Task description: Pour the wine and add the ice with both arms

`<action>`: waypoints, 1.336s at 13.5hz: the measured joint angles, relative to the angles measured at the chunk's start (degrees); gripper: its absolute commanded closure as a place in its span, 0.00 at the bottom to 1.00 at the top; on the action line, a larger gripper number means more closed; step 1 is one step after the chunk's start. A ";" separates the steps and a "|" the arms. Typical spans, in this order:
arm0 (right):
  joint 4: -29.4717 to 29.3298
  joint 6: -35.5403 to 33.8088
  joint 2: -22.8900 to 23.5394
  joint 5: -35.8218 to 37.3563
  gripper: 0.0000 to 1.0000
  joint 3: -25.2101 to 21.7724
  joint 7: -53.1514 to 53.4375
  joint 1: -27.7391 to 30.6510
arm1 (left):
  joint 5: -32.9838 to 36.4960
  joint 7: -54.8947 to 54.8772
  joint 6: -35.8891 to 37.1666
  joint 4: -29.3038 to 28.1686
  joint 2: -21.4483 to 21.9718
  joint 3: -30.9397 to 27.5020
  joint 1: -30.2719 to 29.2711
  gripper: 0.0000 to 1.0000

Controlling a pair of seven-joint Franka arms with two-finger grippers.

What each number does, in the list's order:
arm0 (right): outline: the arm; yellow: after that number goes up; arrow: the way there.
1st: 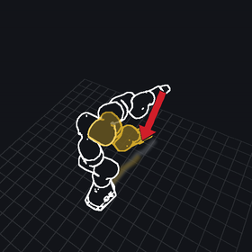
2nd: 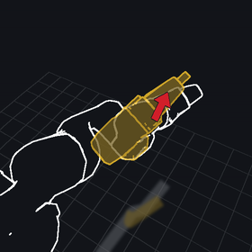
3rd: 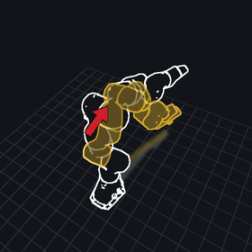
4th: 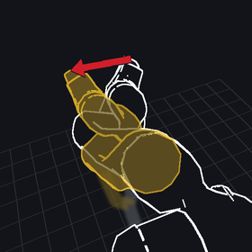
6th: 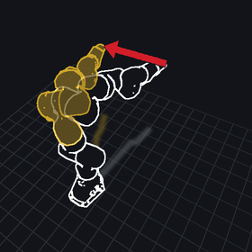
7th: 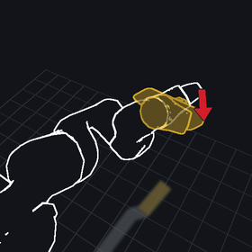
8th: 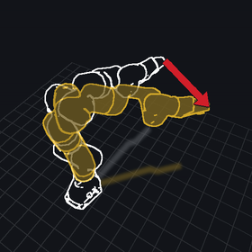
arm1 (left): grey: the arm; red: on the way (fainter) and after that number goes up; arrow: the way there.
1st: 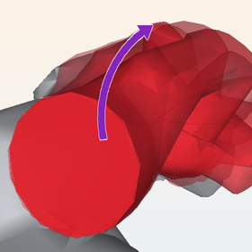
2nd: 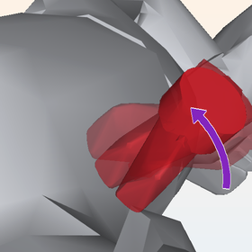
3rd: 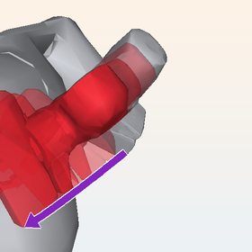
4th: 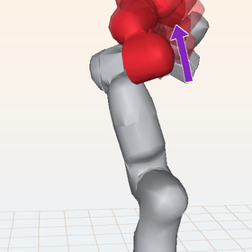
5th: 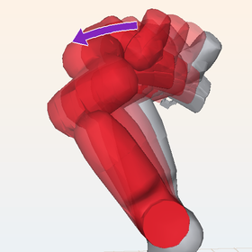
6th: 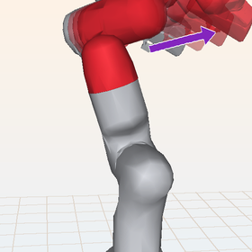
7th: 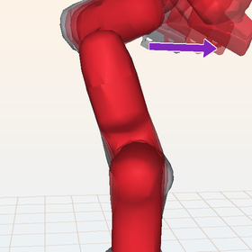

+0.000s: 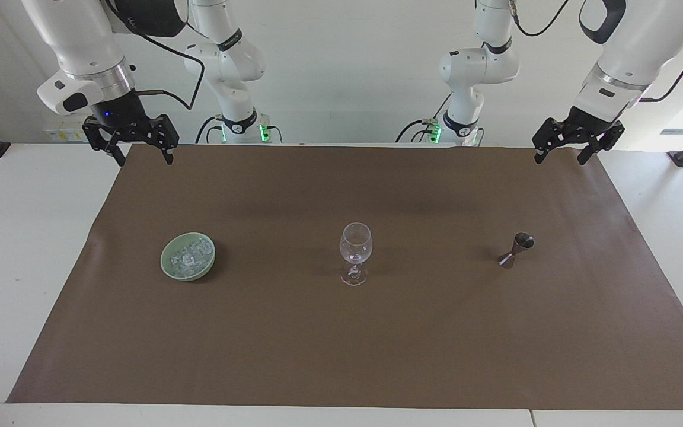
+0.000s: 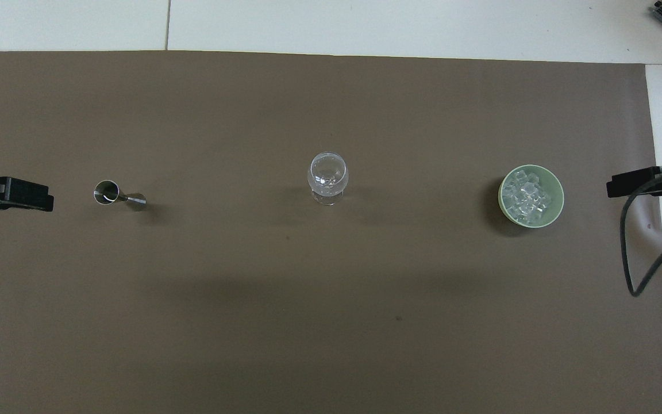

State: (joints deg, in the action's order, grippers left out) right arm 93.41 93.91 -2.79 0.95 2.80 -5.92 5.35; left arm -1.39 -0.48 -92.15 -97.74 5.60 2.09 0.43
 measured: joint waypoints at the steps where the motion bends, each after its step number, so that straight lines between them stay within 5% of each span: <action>1: 0.00 0.00 0.00 0.00 0.00 0.00 0.00 0.00 | 0.00 0.22 -0.02 -0.40 -0.08 -0.08 -0.08 0.00; 6: 0.00 0.00 0.00 0.00 0.00 0.00 0.00 0.00 | -2.29 5.50 -0.55 -1.64 -2.56 -0.45 -3.31 0.00; 18: 0.00 0.00 0.00 0.00 0.00 0.00 0.00 0.00 | -18.68 42.99 -11.81 -8.50 -7.17 -0.65 -12.52 0.00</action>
State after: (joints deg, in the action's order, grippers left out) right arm 93.41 93.91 -2.79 0.95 2.80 -5.92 5.35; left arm -20.07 42.50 -103.96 -106.24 -1.57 1.44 -12.10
